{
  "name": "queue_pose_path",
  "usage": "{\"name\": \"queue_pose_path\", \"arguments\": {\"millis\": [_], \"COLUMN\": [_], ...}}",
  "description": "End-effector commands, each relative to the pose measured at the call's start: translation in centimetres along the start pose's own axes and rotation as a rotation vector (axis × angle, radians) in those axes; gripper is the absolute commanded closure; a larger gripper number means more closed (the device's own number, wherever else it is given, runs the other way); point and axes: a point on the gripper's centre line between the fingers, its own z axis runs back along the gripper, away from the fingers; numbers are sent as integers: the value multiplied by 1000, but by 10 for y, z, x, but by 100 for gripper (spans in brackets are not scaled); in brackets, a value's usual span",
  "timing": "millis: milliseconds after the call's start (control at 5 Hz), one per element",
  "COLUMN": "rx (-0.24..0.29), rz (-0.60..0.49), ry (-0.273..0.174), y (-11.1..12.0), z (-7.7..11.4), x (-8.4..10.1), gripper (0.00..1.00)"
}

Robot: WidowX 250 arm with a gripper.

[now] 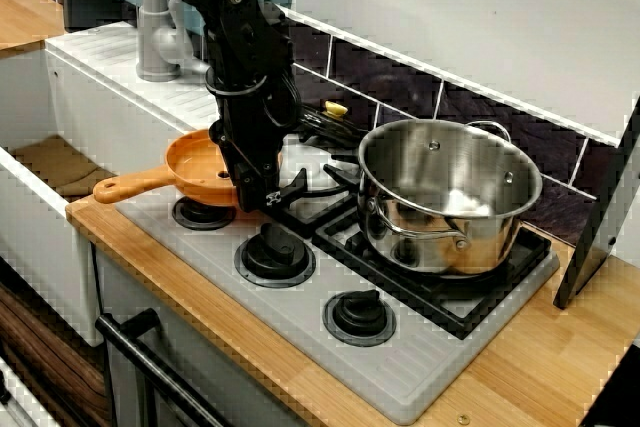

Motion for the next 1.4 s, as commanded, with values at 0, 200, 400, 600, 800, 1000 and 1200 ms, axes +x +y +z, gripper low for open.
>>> {"name": "queue_pose_path", "arguments": {"millis": [0, 200, 400, 600, 800, 1000, 1200], "rx": [32, 29, 25, 22, 22, 19, 4], "rz": [-4, 14, 35, 42, 48, 50, 63], "ry": [-39, -42, -50, -69, -84, -95, -102], "y": [2, 7, 16, 22, 25, 26, 30], "z": [11, 22, 37, 52, 67, 82, 96], "x": [3, 7, 15, 22, 29, 38, 49], "gripper": [100, 100, 100, 100, 100, 100, 100]}}
